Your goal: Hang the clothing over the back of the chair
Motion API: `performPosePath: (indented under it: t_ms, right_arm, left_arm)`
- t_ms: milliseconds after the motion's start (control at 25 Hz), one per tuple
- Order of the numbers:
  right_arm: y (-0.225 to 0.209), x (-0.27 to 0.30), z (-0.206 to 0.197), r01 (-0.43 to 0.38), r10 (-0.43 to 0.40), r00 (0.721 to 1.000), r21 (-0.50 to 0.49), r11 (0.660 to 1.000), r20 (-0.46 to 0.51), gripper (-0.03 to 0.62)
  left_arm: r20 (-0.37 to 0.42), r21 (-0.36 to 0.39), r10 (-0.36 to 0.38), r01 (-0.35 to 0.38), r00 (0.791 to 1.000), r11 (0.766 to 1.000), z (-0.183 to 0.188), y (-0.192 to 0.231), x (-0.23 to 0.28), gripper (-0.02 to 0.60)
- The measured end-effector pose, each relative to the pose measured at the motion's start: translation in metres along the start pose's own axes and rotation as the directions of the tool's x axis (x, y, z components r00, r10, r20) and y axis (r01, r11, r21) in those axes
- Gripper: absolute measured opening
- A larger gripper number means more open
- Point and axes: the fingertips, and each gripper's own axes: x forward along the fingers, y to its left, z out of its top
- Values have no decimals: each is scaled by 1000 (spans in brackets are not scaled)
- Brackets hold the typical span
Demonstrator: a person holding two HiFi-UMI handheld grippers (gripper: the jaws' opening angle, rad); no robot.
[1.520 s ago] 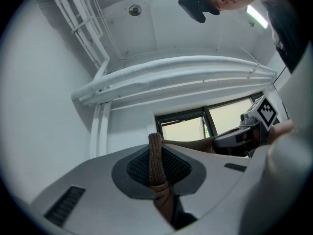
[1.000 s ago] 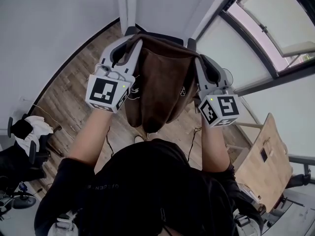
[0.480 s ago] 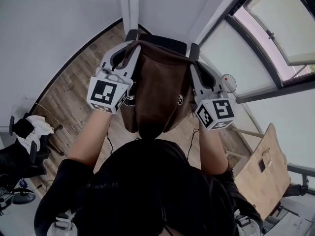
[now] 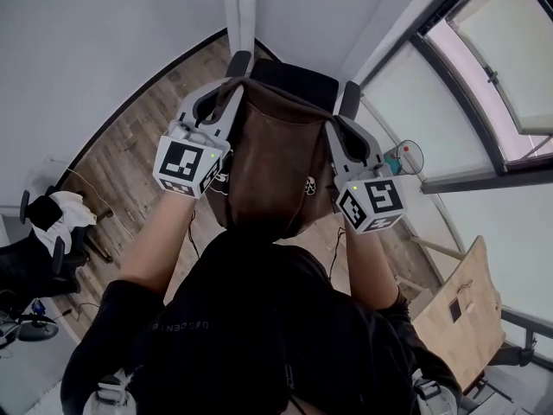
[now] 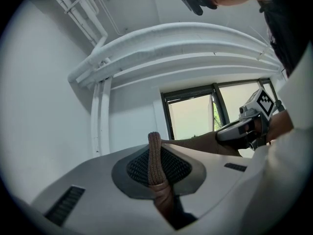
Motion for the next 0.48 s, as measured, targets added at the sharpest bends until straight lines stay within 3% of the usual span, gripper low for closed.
performPosePath:
  t_ms: [160,480]
  right_arm:
    - [-6,10,-11,1,-1,1000,8,1000,-20,54]
    - [-11,26,-28,54,-53,997,24,998,-48,55]
  left_arm:
    - [-11,-22,-22,22,1000,1000,-15,4,8,49]
    - [-28,-42,-135,134,990,990,-43,13,21,49]
